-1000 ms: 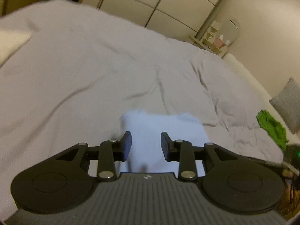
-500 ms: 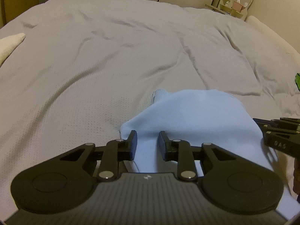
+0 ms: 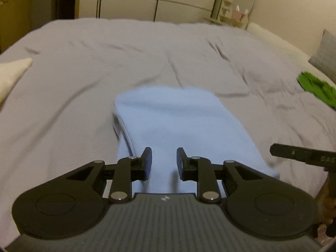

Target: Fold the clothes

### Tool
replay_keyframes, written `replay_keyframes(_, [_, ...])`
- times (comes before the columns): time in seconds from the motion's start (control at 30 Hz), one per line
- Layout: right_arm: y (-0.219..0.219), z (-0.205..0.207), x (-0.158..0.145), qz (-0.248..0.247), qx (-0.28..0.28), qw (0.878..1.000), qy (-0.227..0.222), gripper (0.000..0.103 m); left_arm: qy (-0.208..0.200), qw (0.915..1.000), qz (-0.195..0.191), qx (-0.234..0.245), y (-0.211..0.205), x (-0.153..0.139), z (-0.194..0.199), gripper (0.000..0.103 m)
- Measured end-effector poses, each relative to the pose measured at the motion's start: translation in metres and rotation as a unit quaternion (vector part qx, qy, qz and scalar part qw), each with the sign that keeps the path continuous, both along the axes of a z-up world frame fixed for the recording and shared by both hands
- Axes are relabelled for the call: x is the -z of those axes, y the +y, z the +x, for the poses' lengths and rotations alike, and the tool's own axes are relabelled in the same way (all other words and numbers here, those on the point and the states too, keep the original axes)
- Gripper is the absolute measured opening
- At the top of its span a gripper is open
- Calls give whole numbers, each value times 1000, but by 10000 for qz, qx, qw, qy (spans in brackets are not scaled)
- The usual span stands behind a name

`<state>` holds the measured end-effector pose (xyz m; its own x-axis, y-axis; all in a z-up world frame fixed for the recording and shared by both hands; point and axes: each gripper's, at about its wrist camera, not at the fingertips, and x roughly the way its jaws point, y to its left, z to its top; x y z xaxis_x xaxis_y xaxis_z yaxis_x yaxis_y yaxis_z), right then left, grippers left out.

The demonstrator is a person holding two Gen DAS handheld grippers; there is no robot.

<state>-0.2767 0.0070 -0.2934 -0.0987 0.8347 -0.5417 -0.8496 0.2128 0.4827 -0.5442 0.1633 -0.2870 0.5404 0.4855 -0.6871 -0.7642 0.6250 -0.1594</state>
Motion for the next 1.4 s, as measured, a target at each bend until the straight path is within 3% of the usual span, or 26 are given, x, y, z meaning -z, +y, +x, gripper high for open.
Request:
replay_keyframes(0.03, [-3,-8,3,-41,-126,9999,66,35,139,9998,-83,-88,-1,10,0,21])
replay_keyframes(0.1, [-1,-26,16,-328,-339,9987,-213,35,330,9991,-107,-239,0,30,-4,28])
replay_keyframes(0.17, [3,-43,24,-501,-524,9937,-858,35,208,9988,-250,-367,3,38,-12,28])
replay_keyframes(0.23, [1,-49,20,-492,-541,9929,-939,35,177,9981,-348,-486,0,29,-17,28])
replay_keyframes(0.43, [-15,-60,2,-214,-442,9916,-1193,35,255,9984,117,-482,-33,-3,-8,22])
replay_keyframes(0.53, [-7,-61,11,-405,-539,9909,-1161,39,566,9965,188,-589,-40,8,7,25])
replay_keyframes(0.7, [4,-80,27,-703,-811,9783,-1775,52,801,9926,219,-883,-45,21,20,26])
replay_keyframes(0.87, [-6,-79,11,-680,-723,9817,-1624,55,670,9905,109,-1198,-56,2,12,26])
replay_keyframes(0.97, [-15,-74,-2,-595,-592,9874,-1345,68,565,9890,-17,-1364,-67,-11,-4,27])
replay_keyframes(1.03, [-19,-72,-8,-765,-457,9868,-1355,83,617,9877,-47,-1433,-75,-15,-7,29])
replay_keyframes(1.13, [-24,-70,-13,-872,-361,9852,-1430,89,672,9870,-66,-1459,-86,-22,-6,31])
replay_keyframes(1.4, [-42,-66,-33,-919,-164,9851,-1446,90,661,9891,238,-1292,-119,-46,5,40])
